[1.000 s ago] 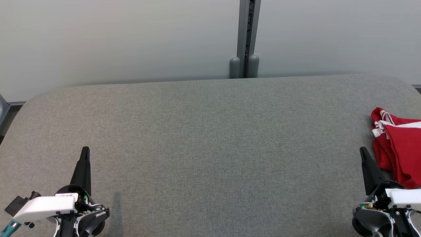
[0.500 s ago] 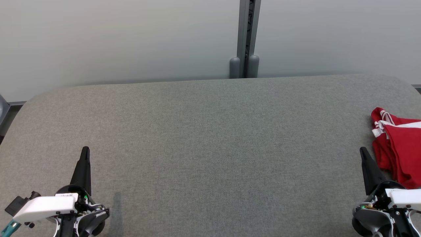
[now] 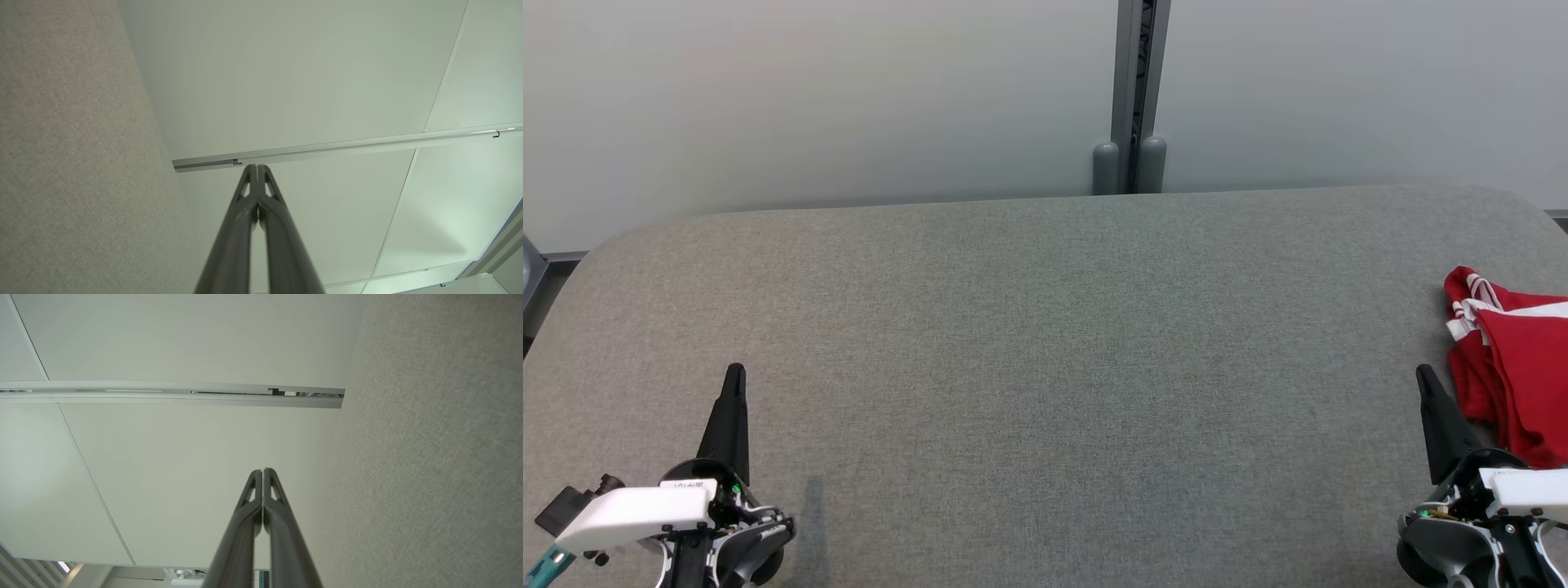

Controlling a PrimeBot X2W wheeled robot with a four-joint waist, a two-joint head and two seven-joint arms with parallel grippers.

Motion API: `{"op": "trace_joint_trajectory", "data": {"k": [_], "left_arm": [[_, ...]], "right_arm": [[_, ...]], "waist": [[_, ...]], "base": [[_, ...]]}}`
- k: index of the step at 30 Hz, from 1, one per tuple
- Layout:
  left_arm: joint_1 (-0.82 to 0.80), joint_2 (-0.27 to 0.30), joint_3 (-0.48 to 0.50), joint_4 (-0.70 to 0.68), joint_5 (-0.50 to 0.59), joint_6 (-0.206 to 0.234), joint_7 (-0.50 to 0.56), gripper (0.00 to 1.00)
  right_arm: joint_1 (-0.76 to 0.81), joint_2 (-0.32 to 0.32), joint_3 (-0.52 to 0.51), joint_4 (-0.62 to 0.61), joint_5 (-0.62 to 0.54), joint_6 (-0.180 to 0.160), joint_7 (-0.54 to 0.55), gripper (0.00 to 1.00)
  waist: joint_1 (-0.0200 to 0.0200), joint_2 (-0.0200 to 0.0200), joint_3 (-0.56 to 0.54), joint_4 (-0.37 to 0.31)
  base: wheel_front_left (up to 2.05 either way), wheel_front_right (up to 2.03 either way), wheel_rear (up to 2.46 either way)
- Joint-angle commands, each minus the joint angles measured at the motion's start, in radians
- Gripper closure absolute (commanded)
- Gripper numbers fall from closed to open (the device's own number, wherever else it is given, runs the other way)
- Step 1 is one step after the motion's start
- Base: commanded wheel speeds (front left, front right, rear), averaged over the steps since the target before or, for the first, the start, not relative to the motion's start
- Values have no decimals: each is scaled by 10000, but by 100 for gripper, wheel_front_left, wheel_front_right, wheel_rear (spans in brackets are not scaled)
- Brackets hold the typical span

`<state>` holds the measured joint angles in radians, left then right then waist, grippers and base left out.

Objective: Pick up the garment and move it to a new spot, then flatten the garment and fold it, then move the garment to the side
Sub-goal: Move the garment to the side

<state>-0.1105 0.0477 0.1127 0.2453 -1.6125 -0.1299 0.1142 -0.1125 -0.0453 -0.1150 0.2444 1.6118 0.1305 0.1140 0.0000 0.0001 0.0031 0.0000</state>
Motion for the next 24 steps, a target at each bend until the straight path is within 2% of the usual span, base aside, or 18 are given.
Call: {"op": "trace_joint_trajectory", "data": {"k": [1, 24], "left_arm": [[42, 49, 42, -32, -14, -34, 29, 100], [42, 49, 42, -32, -14, -34, 29, 100]], "right_arm": [[101, -92, -8, -38, 25, 4, 34, 100], [101, -92, -8, -38, 25, 4, 34, 100]], "waist": [[0, -1, 0, 0], [0, -1, 0, 0]], "base": [[0, 0, 0], [0, 0, 0]]}}
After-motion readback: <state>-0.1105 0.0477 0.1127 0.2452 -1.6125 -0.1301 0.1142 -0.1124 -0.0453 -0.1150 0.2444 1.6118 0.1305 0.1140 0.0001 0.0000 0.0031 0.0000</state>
